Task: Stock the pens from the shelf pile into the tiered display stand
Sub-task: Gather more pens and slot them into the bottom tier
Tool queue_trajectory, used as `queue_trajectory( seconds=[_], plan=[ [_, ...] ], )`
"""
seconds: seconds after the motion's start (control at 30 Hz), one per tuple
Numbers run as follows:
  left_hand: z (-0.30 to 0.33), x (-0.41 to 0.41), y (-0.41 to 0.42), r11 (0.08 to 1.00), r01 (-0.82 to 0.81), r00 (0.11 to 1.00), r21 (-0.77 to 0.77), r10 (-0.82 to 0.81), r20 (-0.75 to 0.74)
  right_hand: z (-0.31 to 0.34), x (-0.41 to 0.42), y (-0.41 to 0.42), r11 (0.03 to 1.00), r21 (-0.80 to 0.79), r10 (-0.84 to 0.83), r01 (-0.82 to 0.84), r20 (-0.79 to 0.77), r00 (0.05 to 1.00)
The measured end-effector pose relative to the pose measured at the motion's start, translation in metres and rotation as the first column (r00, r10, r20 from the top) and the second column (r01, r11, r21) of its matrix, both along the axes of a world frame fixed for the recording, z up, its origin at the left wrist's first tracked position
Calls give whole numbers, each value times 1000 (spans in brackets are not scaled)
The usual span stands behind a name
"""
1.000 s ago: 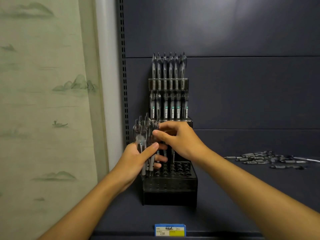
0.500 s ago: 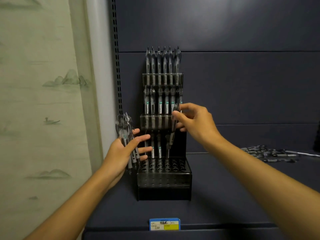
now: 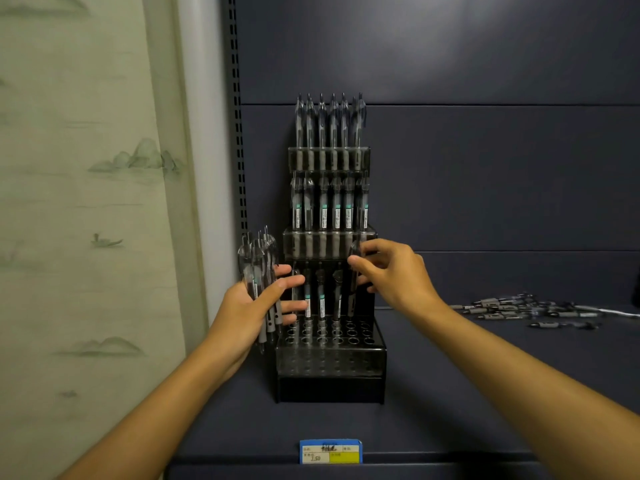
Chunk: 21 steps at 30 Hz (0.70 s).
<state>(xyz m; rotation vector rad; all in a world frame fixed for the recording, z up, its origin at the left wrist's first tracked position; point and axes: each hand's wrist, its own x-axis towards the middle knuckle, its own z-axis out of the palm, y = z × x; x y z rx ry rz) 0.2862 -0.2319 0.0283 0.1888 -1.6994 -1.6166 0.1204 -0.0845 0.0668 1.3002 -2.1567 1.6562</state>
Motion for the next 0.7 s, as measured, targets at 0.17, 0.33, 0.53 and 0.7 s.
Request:
queue_trajectory(
  seconds=[0.17, 0.33, 0.53, 0.7],
  plan=[
    [-3, 2, 0, 1000, -22, 1000, -21, 22, -1, -11, 1, -2, 999, 39, -19, 21, -48, 999],
    [-1, 3, 2, 998, -18, 1000, -53, 19, 4, -25, 2, -3, 991, 127, -20, 28, -62, 998],
    [3, 5, 3, 997, -14, 1000, -82, 14, 11, -30, 2, -2, 969, 205, -102, 136, -167, 981],
    [12, 7, 3, 996, 31, 999, -85, -30, 15, -4, 16, 2, 993, 114, 50, -38, -109, 993]
  ],
)
